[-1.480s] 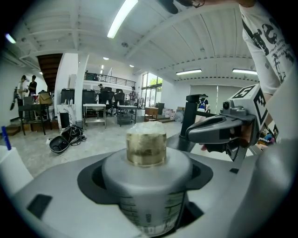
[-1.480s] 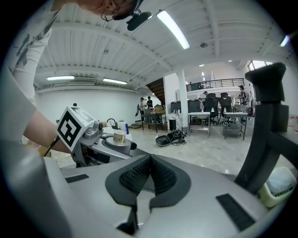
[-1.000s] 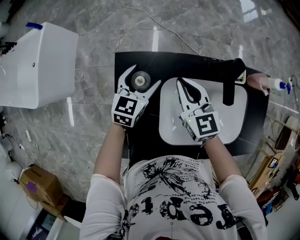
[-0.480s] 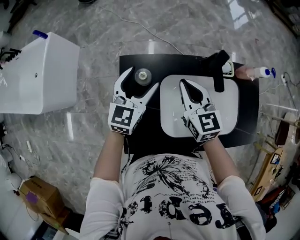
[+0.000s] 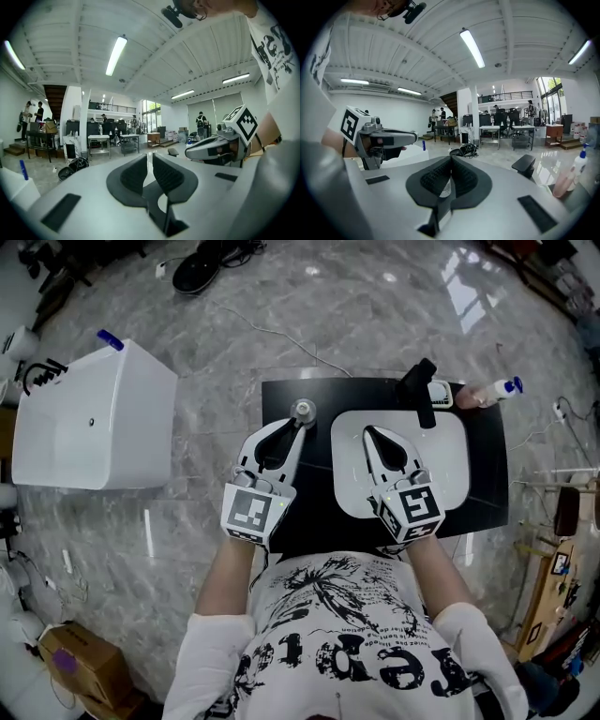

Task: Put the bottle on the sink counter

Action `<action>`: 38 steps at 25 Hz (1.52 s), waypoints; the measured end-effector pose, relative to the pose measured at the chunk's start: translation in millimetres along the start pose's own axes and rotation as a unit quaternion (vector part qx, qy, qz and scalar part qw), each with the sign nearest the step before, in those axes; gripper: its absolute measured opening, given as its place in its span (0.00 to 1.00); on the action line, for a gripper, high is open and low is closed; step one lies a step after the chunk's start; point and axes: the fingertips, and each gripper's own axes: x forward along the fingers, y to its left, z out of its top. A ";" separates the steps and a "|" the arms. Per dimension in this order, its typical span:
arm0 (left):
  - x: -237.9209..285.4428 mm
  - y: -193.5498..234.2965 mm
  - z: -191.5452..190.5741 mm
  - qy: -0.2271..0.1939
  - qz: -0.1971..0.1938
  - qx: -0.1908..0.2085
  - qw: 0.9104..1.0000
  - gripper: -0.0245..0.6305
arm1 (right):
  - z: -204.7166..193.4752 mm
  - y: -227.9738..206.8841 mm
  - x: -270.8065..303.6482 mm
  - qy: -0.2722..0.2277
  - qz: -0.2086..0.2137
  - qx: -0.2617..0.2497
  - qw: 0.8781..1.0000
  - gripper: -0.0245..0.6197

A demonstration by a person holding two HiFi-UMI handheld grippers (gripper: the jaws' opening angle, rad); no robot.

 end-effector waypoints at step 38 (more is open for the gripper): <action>-90.7 -17.2 64.1 -0.063 0.011 0.024 0.998 0.06 | 61.4 55.6 -58.8 -0.080 -0.009 -0.051 0.995 0.06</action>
